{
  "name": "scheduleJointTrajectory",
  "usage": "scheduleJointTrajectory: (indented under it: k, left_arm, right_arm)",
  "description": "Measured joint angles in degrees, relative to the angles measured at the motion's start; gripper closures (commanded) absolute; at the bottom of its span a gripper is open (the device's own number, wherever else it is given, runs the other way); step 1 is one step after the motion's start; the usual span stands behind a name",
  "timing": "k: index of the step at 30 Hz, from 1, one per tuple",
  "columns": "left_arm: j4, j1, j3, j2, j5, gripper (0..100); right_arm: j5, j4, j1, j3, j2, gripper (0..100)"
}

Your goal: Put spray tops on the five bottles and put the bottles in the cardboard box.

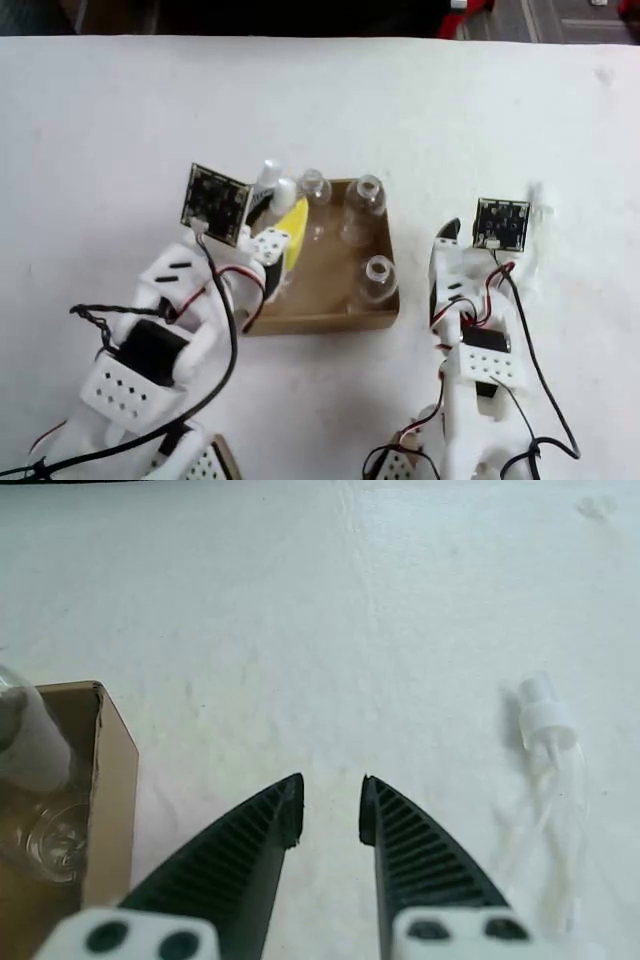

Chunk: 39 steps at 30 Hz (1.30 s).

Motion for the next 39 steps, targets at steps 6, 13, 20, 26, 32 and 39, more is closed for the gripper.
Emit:
scheduleJointTrajectory:
  k: [6,13,20,26,32,39]
  left_arm:
    - [-3.6,0.4,4.7,0.0,0.1,98]
    - [-15.7,0.4,14.2,0.0,0.1,98]
    - [-17.9,0.4,16.4,0.0,0.2,98]
    - [-17.1,0.4,16.4,0.0,-1.1,95]
    - [-14.0,0.4,16.4,0.0,-3.8,61]
    - [-10.2,0.4,16.4,0.0,0.4,61]
  right_arm:
    - [0.0,0.0,0.0,0.0,0.0,91.8]
    - [0.0,0.0,0.0,0.0,0.0,91.8]
    - [0.0,0.0,0.0,0.0,0.0,91.8]
    - [0.0,0.0,0.0,0.0,0.0,91.8]
    - [0.0,0.0,0.0,0.0,0.0,91.8]
    - [0.0,0.0,0.0,0.0,0.0,91.8]
